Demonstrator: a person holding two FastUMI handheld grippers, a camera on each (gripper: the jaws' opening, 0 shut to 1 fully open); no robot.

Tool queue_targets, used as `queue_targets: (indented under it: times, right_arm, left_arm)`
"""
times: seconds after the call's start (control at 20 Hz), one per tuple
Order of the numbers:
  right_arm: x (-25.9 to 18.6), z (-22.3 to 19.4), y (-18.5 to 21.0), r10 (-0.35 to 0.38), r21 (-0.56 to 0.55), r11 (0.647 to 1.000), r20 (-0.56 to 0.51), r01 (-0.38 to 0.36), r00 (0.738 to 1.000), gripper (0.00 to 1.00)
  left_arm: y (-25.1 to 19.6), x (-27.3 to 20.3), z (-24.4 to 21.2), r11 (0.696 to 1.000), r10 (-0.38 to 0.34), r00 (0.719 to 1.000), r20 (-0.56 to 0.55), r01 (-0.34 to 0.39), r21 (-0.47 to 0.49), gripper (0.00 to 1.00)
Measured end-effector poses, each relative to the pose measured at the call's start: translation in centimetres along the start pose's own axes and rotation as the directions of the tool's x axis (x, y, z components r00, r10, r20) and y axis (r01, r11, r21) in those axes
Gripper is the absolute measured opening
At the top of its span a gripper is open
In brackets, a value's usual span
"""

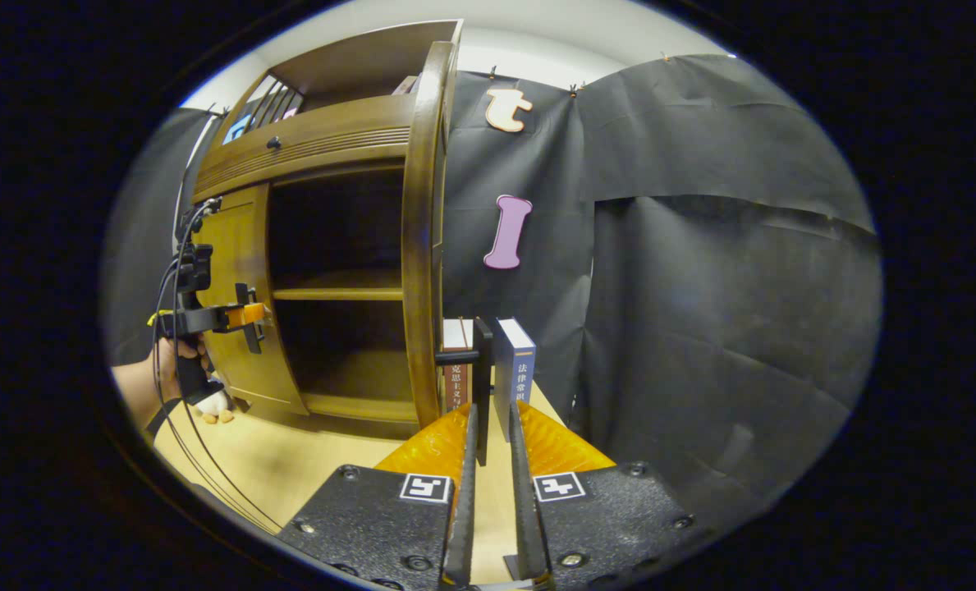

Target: Open the right door of the double-door shoe cabinet with the right hand, and open the left door with the left hand.

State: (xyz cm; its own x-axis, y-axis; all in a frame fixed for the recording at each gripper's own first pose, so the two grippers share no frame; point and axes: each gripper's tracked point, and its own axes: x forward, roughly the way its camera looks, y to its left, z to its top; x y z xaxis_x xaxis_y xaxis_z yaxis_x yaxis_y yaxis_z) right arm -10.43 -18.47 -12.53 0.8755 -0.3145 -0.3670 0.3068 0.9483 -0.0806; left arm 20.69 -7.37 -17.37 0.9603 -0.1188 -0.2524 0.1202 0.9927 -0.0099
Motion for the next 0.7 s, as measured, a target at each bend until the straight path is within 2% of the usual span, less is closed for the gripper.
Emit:
queue_targets:
  times: [0.05,0.15,0.2,0.25,0.3,0.4,0.55,0.65,0.7]
  right_arm:
    - [0.0,-0.1,0.0,-0.003,0.004,1.000,-0.004,0.003,1.000,0.25]
    - [-0.3,-0.2,-0.3,-0.021,0.017,1.000,-0.008,0.022,1.000,0.27]
    - [-0.5,-0.1,-0.5,-0.033,0.019,0.999,-0.008,0.033,0.999,0.29]
    - [-0.6,-0.1,-0.8,-0.049,0.021,0.999,-0.006,0.049,0.999,0.33]
    - [-0.8,0.0,-1.0,-0.062,0.023,0.998,-0.004,0.062,0.998,0.31]
    - [-1.1,0.0,-1.5,-0.087,0.027,0.996,0.004,0.087,0.996,0.37]
    - [-2.0,0.1,-1.7,-0.098,0.030,0.995,0.003,0.098,0.995,0.41]
    - [-2.3,0.4,-1.7,-0.105,0.028,0.994,0.012,0.104,0.994,0.40]
    - [-2.6,0.4,-1.5,-0.104,0.024,0.994,0.015,0.104,0.994,0.42]
  left_arm:
    - [0.0,0.1,0.1,1.000,-0.006,1.000,-0.003,0.006,0.008,0.32]
    - [0.1,-0.1,-0.1,1.000,-0.004,1.000,-0.014,0.004,0.022,0.32]
    - [0.1,-0.2,0.0,1.000,0.001,1.000,-0.017,-0.001,0.021,0.43]
    - [0.1,-0.3,0.0,1.000,0.004,1.000,-0.020,-0.004,0.020,0.32]
    - [0.1,-0.5,0.0,1.000,0.007,1.000,-0.022,-0.006,0.016,0.31]
    - [0.2,-1.3,-0.2,1.000,0.010,1.000,-0.023,-0.009,0.021,0.31]
    - [0.6,-2.6,-0.5,0.999,0.024,1.000,-0.019,-0.023,0.030,0.32]
    - [0.5,-3.3,-0.4,0.999,0.032,0.999,-0.012,-0.032,0.034,0.24]
    - [0.7,-4.0,-0.5,0.999,0.034,0.999,-0.010,-0.033,0.033,0.33]
